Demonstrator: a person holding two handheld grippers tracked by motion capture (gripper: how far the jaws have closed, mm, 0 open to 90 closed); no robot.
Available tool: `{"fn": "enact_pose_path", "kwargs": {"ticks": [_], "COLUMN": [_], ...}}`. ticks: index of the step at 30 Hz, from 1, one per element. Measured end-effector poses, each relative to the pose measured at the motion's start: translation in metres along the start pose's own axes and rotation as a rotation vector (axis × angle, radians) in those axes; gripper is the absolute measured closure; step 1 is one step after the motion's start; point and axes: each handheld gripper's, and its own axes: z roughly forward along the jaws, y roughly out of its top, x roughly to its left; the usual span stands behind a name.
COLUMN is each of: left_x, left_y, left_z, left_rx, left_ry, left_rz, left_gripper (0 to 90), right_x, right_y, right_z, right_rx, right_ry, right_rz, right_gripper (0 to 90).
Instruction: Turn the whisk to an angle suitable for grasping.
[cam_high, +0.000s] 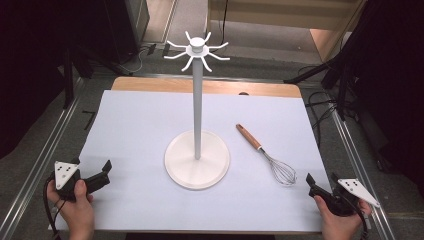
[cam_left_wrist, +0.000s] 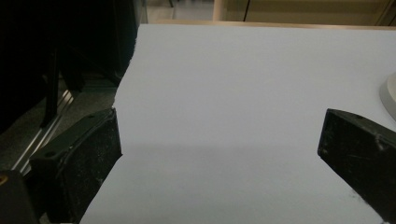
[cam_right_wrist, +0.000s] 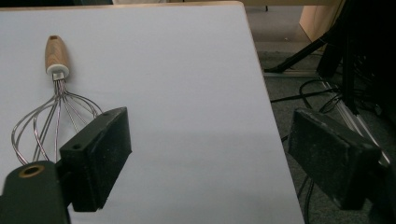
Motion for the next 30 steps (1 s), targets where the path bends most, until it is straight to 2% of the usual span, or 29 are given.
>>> {"fn": "enact_pose_path", "kwargs": {"ticks": [1, 3, 4, 9, 10, 11, 12, 13, 14, 15, 19, 21, 22, 23, 26, 27, 28, 29, 30], "left_x": [0.0, -0.001, -0.001, -0.001, 0.0, 0.0, -0.001, -0.001, -0.001, -0.002, -0.002, -0.002, -0.002, -0.002, -0.003, -0.003, -0.003, -0.003, -0.003], "left_y": [0.0, 0.0, 0.0, 0.0, 0.0, 0.0, 0.0, 0.0, -0.001, -0.001, 0.0, 0.0, -0.001, -0.001, -0.001, -0.001, -0.001, -0.001, -0.001], "left_z": [0.0, 0.0, 0.0, -0.001, -0.001, -0.001, -0.001, -0.001, -0.001, -0.001, -0.001, -0.001, -0.001, -0.001, -0.001, -0.002, -0.002, -0.002, -0.002], "left_rx": [0.0, 0.001, 0.001, -0.006, -0.007, -0.006, -0.007, -0.007, -0.009, -0.01, -0.007, -0.006, -0.006, -0.008, -0.01, -0.011, -0.011, -0.017, -0.017], "left_ry": [0.0, 0.002, 0.0, -0.005, -0.005, -0.005, -0.005, -0.005, -0.003, -0.001, 0.001, 0.001, 0.001, 0.0, 0.001, 0.003, 0.002, 0.003, 0.003], "left_rz": [0.0, 0.007, 0.01, 0.01, 0.009, 0.009, 0.011, 0.011, 0.015, 0.019, 0.025, 0.026, 0.028, 0.031, 0.033, 0.033, 0.032, 0.032, 0.032], "left_gripper": [0.1, 0.1, 0.1, 0.1, 0.1, 0.1, 0.1, 0.1, 0.1, 0.1, 0.1, 0.1, 0.1, 0.1, 0.1, 0.1, 0.1, 0.1, 0.1], "right_x": [0.0, -0.002, -0.004, -0.005, -0.006, -0.005, -0.004, -0.004, -0.004, 0.0, 0.001, 0.001, 0.001, 0.002, 0.003, 0.005, 0.005, 0.007, 0.007], "right_y": [0.0, 0.0, 0.001, 0.001, 0.002, 0.003, 0.005, 0.005, 0.007, 0.012, 0.017, 0.017, 0.017, 0.016, 0.017, 0.018, 0.018, 0.022, 0.022], "right_z": [0.0, -0.001, 0.0, 0.0, 0.0, 0.001, 0.001, 0.001, 0.0, -0.003, -0.007, -0.007, -0.007, -0.009, -0.009, -0.01, -0.01, -0.012, -0.012], "right_rx": [0.0, -0.012, -0.006, 0.003, 0.0, 0.007, 0.024, 0.024, 0.04, 0.056, 0.076, 0.091, 0.091, 0.09, 0.101, 0.107, 0.107, 0.119, 0.119], "right_ry": [0.0, 0.011, -0.022, -0.022, -0.019, -0.023, -0.017, -0.017, -0.018, -0.032, -0.02, 0.024, 0.024, 0.028, 0.026, 0.03, 0.03, 0.048, 0.048], "right_rz": [0.0, 0.019, 0.052, 0.071, 0.062, 0.01, -0.018, -0.018, -0.047, -0.07, -0.051, -0.046, -0.046, -0.063, -0.076, -0.102, -0.102, -0.122, -0.122], "right_gripper": [15.6, 21.4, 26.0, 31.2, 32.3, 38.0, 48.5, 48.5, 52.7, 51.3, 52.5, 47.7, 47.7, 42.4, 40.8, 39.2, 39.2, 36.4, 36.4]}}
